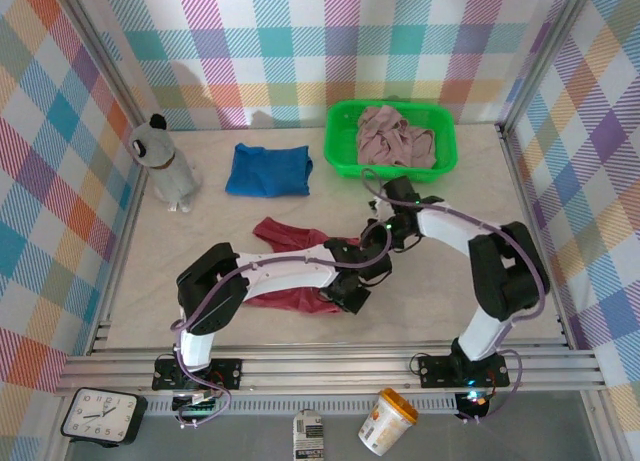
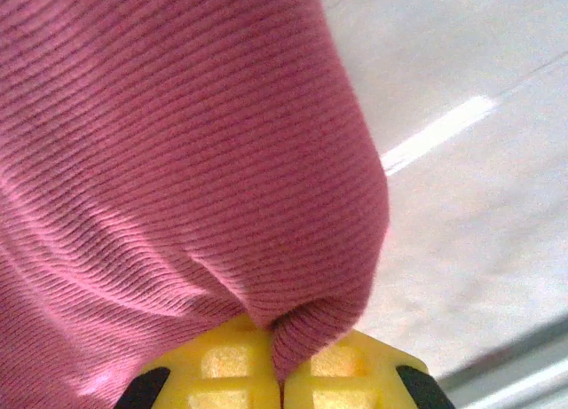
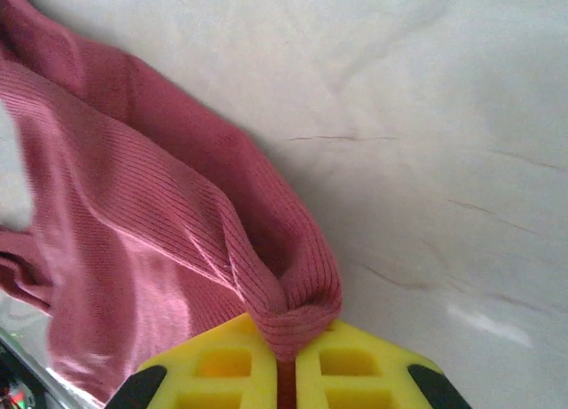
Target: Fold and stack the tank tops
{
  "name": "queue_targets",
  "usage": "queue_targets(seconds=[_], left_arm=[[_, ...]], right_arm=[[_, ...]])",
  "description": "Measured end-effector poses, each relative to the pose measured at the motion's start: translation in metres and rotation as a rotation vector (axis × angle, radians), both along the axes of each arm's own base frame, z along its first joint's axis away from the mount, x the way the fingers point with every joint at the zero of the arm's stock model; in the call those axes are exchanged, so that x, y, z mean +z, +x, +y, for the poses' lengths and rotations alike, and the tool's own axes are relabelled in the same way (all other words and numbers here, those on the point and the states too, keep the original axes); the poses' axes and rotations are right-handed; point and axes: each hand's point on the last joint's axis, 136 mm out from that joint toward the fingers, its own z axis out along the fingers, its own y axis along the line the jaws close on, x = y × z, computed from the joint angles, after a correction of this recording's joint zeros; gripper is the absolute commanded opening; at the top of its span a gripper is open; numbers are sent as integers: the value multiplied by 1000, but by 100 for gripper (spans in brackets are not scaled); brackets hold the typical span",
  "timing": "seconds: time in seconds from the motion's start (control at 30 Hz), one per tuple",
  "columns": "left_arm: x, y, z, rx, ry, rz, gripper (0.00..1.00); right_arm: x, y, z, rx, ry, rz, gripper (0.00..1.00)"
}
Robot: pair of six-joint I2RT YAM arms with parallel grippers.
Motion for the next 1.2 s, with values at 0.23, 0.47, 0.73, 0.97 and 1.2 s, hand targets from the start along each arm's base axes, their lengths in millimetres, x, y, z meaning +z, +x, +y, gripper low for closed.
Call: queue_targets(seconds=[0.23, 0.47, 0.73, 0.97, 1.2], left_arm=[[41, 8, -71, -5, -264, 26, 0], [70, 14, -123, 0, -456, 77, 0], [63, 22, -145, 58, -549, 141, 0], [43, 30, -98, 192, -543, 192, 1], [69, 41, -67, 259, -598, 179, 4]], right_arm=[[38, 4, -69, -139, -60, -51, 9], [75, 2, -120, -258, -147, -128, 11], [77, 7, -121, -311, -143, -91, 11], [77, 18, -89, -394, -75, 1, 12], [69, 29, -46, -446, -51, 97, 13]])
